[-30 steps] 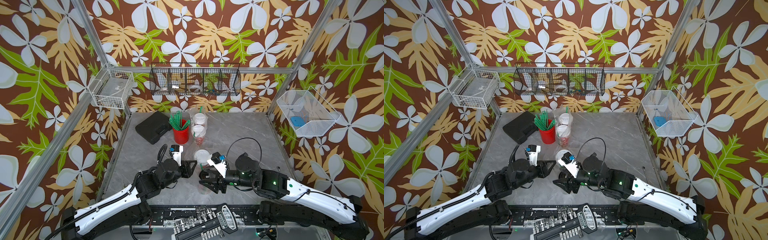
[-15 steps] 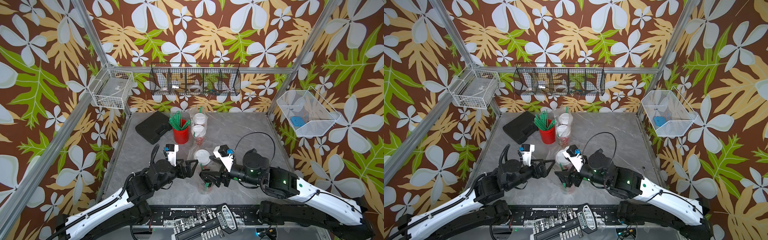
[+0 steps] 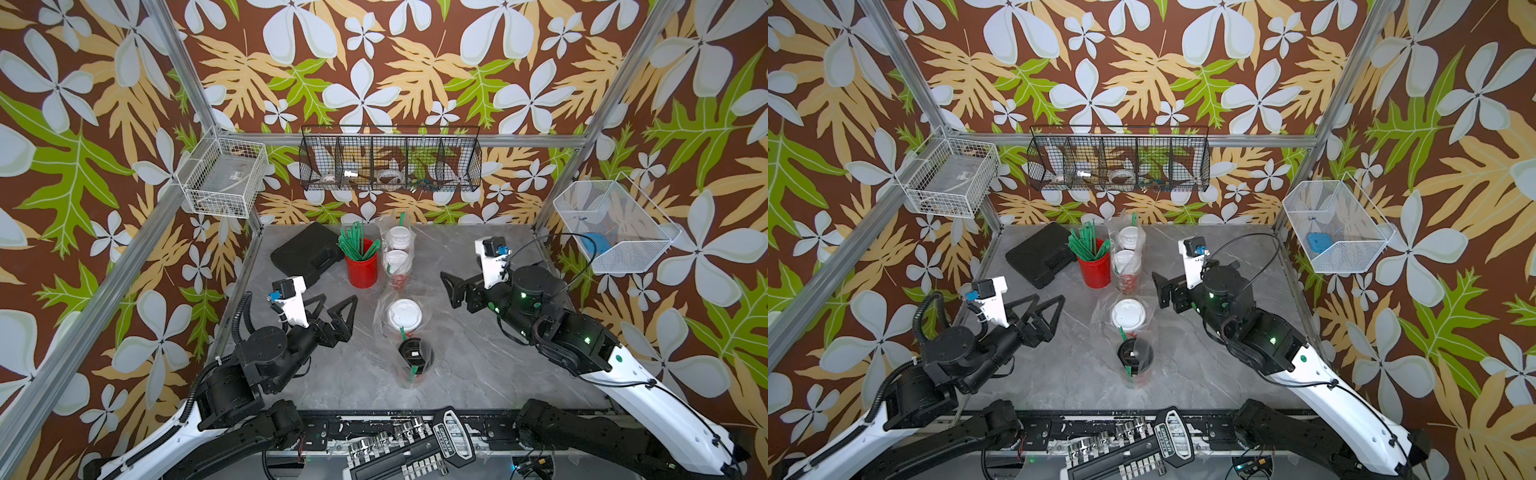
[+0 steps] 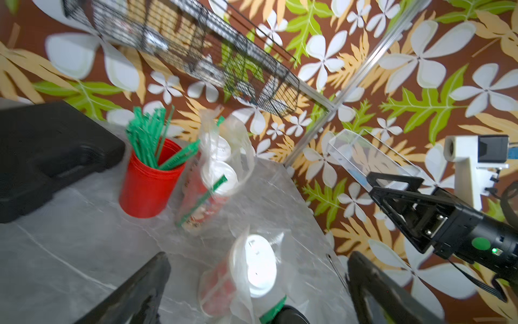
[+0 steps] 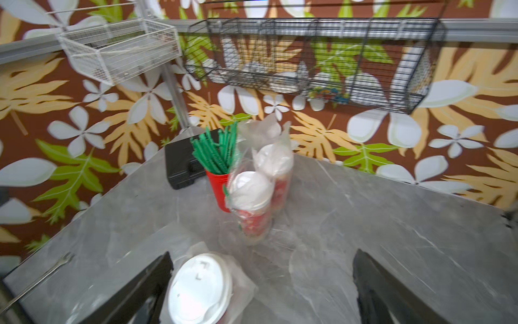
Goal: Pack milk tea into plastic carrier bags
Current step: Reset both arms
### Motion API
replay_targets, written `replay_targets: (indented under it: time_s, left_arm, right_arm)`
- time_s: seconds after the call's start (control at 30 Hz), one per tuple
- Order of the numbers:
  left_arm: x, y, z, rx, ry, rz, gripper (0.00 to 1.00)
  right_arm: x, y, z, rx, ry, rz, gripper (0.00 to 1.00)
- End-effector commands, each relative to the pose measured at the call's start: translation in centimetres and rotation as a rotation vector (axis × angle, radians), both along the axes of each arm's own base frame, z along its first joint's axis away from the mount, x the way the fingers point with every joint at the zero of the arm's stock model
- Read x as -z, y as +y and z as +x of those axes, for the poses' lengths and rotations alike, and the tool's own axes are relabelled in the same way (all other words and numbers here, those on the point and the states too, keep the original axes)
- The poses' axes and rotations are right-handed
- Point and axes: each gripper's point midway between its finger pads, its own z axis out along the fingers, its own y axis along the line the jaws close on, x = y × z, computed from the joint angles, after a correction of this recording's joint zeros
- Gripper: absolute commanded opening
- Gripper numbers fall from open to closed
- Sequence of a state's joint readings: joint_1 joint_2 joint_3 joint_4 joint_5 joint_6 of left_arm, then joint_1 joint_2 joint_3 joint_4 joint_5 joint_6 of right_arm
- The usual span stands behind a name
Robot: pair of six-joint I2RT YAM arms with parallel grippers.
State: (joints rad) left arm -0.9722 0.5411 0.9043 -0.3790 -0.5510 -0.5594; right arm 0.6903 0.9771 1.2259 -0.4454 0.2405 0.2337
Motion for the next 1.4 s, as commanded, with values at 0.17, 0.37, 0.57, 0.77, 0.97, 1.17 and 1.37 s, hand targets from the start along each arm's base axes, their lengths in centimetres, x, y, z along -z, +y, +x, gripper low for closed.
replay_targets:
  time_s: [0.17, 0.37, 0.57, 0.77, 0.97, 1.17, 1.37]
  left_arm:
    - [-0.1, 4.4, 3.7, -0.308, -0.051, 0.204, 1.0]
    - [5.4, 7.3, 9.7, -0.359, 0.095, 0.203, 1.0]
    - [12.2, 14.2, 13.6, -0.591, 0.186, 0.196, 1.0]
    - [18.9, 18.8, 14.8, -0.76, 0.208, 0.248, 1.0]
    - [20.7, 19.8, 14.9, -0.816, 0.118, 0.312, 1.0]
    - [21.7, 19.5, 15.5, -0.798, 0.052, 0.359, 1.0]
    - [21.6, 17.4, 15.9, -0.673, 0.008, 0.391, 0.99]
  right_arm:
    - [5.4, -10.1, 7.1, 0.245, 0.191, 0.153, 0.99]
    - [10.1, -15.9, 9.1, 0.499, 0.177, -0.025, 0.99]
    - [15.5, -19.0, 9.7, 0.619, 0.15, -0.079, 0.99]
    - [21.1, -22.2, 8.2, 0.718, 0.112, -0.202, 0.99]
    - [24.2, -21.7, 6.6, 0.69, 0.024, -0.169, 1.0]
    - [25.3, -21.1, 5.8, 0.651, -0.042, -0.155, 0.99]
    - [23.9, -20.2, 5.9, 0.6, -0.157, -0.123, 1.0]
